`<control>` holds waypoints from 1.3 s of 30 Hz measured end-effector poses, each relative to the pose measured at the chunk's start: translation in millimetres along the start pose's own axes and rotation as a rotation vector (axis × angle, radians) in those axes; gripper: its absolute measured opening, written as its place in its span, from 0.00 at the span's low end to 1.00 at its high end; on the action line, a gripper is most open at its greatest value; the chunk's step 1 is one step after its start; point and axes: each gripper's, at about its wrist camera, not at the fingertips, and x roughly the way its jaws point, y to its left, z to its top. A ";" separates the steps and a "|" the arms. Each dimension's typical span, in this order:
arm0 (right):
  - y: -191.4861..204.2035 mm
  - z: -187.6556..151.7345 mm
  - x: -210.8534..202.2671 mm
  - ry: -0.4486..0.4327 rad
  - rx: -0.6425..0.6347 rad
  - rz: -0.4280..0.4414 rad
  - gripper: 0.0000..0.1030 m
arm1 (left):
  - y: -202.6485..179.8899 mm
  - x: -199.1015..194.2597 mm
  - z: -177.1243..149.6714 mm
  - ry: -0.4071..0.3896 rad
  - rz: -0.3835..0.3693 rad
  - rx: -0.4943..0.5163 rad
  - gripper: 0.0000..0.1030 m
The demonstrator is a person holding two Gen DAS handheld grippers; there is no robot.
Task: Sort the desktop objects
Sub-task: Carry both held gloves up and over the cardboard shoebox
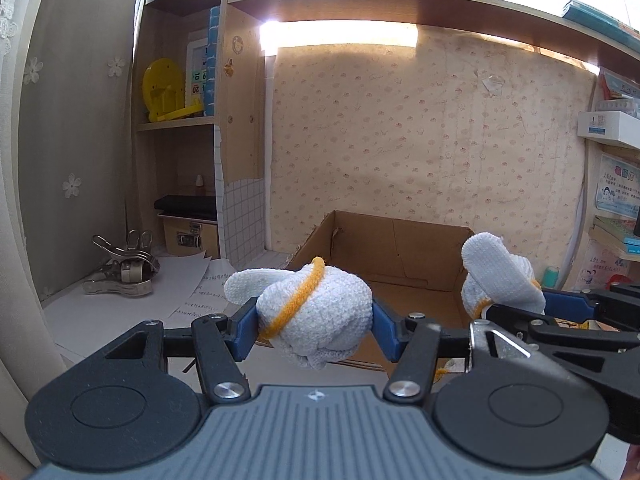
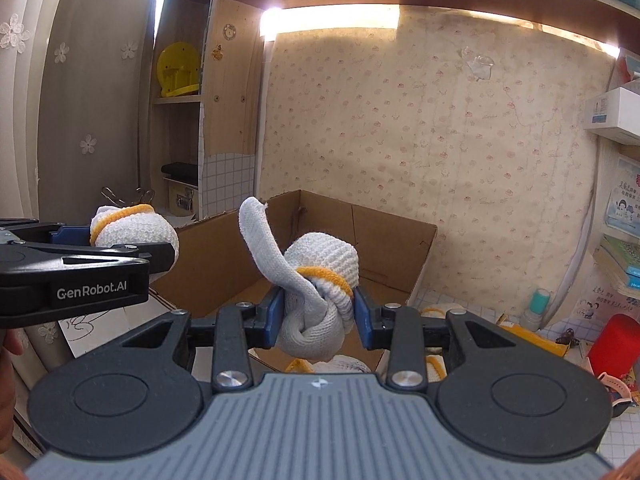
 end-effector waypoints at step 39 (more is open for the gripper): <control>-4.9 2.3 34.6 0.048 0.015 0.001 0.35 | -3.0 36.6 6.3 -0.005 -0.079 0.034 0.59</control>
